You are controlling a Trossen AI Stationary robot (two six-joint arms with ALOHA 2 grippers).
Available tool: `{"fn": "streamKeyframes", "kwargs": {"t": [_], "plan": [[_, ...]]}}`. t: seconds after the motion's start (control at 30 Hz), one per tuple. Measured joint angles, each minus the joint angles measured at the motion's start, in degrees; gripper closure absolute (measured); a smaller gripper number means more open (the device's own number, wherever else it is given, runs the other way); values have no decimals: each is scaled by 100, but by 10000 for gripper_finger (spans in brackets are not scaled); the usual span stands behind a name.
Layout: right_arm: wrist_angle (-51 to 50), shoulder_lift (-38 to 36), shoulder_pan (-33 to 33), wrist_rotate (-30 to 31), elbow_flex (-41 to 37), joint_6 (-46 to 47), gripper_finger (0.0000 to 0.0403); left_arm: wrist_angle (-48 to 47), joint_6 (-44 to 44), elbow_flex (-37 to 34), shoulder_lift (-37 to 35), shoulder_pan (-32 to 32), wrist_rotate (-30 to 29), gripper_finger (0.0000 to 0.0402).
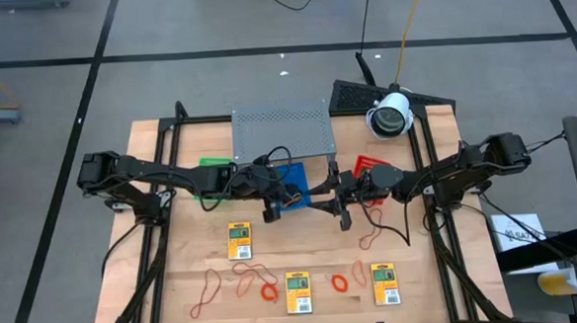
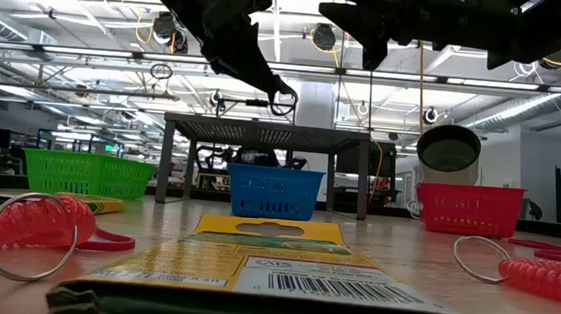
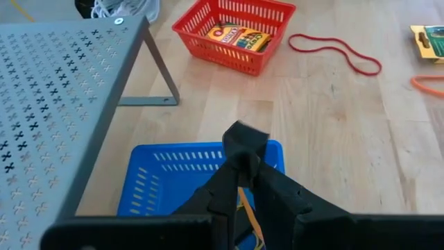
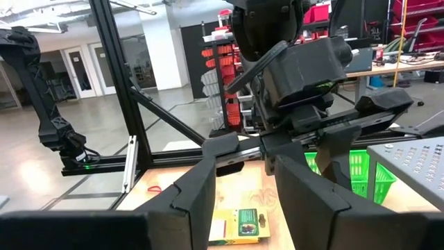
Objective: Pick & Place Office Desk Supplies
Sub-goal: Put the black rubber band into the blue bin
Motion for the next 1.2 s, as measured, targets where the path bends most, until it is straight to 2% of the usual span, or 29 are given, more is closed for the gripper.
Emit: {"fn": "streamKeyframes", "kwargs": {"t": [0.8, 0.93, 1.2], "plan": [[-2, -2, 0, -3, 0, 13, 261, -1, -205, 0, 4, 34, -12, 354], [-2, 0, 0, -2, 0, 13, 261, 52, -425, 0, 4, 55, -194, 354], [-2, -1, 0, -2, 0, 13, 263, 146, 208, 0, 7, 52, -262, 355]]}}
